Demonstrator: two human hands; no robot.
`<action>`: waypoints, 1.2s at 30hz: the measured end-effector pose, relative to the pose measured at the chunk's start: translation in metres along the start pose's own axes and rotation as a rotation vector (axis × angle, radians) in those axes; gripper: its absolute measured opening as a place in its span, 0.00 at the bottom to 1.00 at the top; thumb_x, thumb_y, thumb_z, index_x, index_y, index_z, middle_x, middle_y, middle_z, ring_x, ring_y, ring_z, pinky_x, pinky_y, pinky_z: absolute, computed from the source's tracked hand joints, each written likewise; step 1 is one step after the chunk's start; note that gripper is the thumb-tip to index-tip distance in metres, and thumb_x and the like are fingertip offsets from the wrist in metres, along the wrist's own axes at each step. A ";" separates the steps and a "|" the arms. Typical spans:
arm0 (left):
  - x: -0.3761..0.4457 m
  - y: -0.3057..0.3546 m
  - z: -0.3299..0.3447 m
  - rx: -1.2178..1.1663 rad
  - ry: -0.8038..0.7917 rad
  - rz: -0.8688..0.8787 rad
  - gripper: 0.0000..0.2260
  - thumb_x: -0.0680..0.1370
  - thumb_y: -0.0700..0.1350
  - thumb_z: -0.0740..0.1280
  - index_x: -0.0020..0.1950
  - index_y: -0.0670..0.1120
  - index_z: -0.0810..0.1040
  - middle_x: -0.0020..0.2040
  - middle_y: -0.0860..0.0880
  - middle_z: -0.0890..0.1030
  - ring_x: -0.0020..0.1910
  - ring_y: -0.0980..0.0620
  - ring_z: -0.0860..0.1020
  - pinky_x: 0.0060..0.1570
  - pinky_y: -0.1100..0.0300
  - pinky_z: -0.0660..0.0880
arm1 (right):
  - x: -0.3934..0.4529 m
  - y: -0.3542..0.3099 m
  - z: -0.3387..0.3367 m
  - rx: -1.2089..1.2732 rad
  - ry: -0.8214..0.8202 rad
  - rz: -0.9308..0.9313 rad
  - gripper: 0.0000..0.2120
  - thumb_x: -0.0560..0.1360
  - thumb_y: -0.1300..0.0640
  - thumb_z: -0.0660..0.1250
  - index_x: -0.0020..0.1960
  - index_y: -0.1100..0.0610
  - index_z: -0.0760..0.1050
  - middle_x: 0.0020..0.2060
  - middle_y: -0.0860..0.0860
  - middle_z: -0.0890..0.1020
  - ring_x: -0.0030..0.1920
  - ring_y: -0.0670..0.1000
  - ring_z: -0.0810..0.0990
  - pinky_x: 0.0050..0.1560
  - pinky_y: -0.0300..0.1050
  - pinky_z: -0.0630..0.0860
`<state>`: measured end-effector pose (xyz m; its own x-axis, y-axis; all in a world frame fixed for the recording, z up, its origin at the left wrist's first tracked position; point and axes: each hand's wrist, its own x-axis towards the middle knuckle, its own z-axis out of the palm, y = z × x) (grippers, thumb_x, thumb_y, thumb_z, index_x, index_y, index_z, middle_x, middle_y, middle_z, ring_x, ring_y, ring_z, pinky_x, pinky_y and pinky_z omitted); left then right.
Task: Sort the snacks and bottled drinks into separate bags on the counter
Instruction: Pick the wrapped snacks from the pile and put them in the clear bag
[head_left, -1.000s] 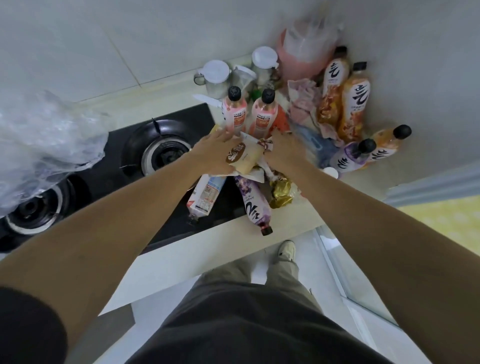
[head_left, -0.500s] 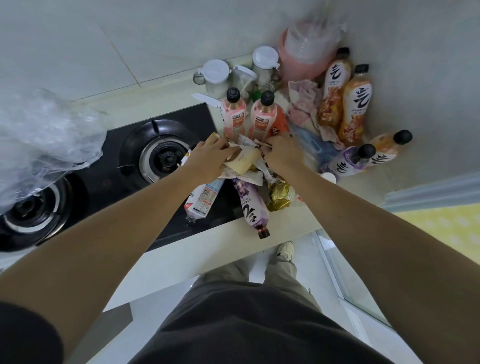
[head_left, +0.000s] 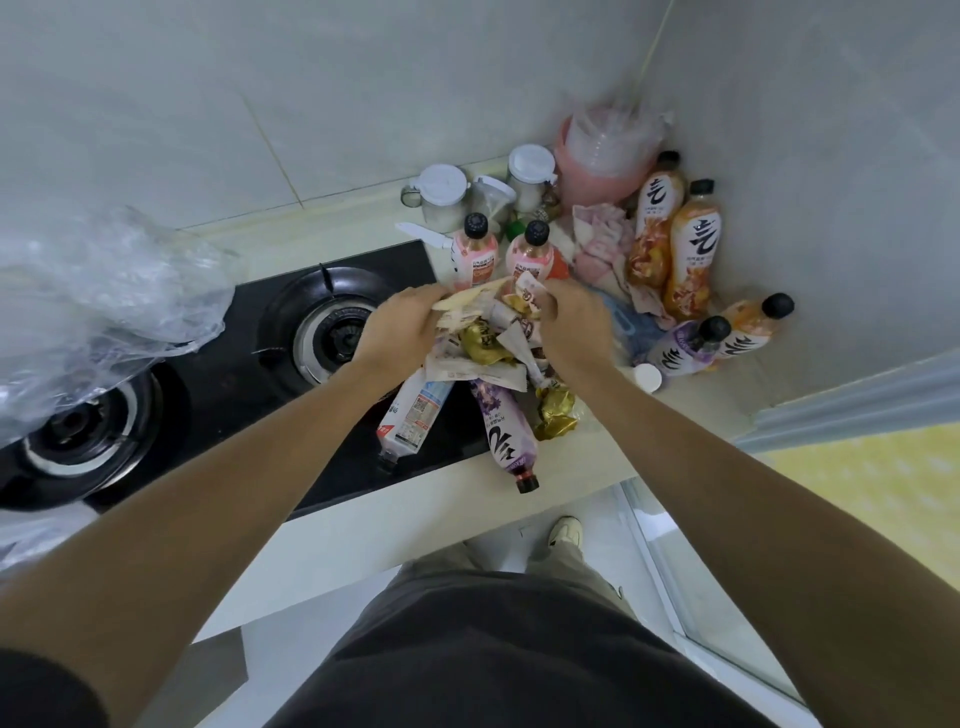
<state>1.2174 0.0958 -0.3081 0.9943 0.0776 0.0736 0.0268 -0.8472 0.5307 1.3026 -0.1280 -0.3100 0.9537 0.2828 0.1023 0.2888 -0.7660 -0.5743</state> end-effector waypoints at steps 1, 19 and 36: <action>-0.002 0.001 -0.006 -0.060 0.040 -0.044 0.08 0.84 0.42 0.62 0.59 0.46 0.78 0.45 0.49 0.82 0.42 0.47 0.78 0.35 0.54 0.70 | 0.001 -0.004 -0.005 0.033 0.002 -0.002 0.14 0.83 0.58 0.63 0.38 0.56 0.70 0.31 0.49 0.71 0.34 0.52 0.71 0.35 0.48 0.63; -0.165 0.039 -0.086 -0.914 0.486 -0.668 0.10 0.87 0.48 0.58 0.64 0.49 0.75 0.54 0.49 0.86 0.50 0.48 0.86 0.39 0.48 0.84 | -0.061 -0.104 -0.001 0.663 -0.399 0.078 0.05 0.79 0.52 0.67 0.46 0.52 0.78 0.43 0.54 0.81 0.49 0.59 0.83 0.53 0.59 0.82; -0.453 -0.062 -0.142 -0.935 0.766 -0.982 0.15 0.80 0.41 0.72 0.65 0.50 0.74 0.56 0.49 0.86 0.51 0.47 0.86 0.43 0.45 0.85 | -0.216 -0.300 0.114 0.608 -0.971 -0.028 0.11 0.75 0.64 0.75 0.54 0.57 0.77 0.50 0.56 0.84 0.48 0.54 0.86 0.38 0.47 0.84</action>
<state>0.7502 0.1878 -0.2543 0.3298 0.8718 -0.3623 0.2504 0.2892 0.9239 1.0000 0.1066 -0.2522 0.4038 0.8242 -0.3971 -0.0315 -0.4213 -0.9064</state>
